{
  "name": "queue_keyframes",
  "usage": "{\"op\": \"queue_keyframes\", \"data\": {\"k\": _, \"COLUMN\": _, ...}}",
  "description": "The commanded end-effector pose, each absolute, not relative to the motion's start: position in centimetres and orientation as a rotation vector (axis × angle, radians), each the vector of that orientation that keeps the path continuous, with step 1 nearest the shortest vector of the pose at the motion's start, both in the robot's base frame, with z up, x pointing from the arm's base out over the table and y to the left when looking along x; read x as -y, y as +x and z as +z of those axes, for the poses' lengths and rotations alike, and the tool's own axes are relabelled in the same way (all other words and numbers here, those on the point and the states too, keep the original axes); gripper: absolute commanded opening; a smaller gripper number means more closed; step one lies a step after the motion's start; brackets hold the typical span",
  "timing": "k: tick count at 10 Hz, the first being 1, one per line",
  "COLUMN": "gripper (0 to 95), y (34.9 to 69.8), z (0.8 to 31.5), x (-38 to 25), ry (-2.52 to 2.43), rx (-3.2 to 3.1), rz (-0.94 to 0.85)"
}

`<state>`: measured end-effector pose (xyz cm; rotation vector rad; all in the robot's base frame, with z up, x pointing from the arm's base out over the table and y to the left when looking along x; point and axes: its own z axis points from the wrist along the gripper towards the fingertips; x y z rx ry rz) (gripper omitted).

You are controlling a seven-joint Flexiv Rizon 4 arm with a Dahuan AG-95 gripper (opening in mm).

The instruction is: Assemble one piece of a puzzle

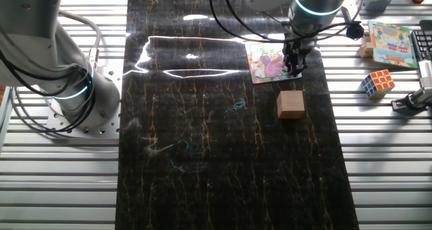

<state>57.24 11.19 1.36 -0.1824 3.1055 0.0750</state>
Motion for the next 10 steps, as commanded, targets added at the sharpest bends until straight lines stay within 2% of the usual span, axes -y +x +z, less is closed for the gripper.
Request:
{"op": "queue_keyframes", "data": {"k": 1, "gripper": 19.0, "y": 57.23, "z": 1.37, "x": -11.16, "ry": -0.189, "rx": -3.105, "rz": 0.072}}
{"op": "queue_keyframes", "data": {"k": 5, "gripper": 19.0, "y": 57.26, "z": 1.44, "x": -11.16, "ry": -0.194, "rx": -3.098, "rz": 0.077}}
{"op": "queue_keyframes", "data": {"k": 6, "gripper": 38.0, "y": 57.26, "z": 1.45, "x": -11.16, "ry": -0.197, "rx": -3.098, "rz": 0.079}}
{"op": "queue_keyframes", "data": {"k": 10, "gripper": 38.0, "y": 57.4, "z": 1.95, "x": -11.11, "ry": -0.198, "rx": -3.1, "rz": 0.081}}
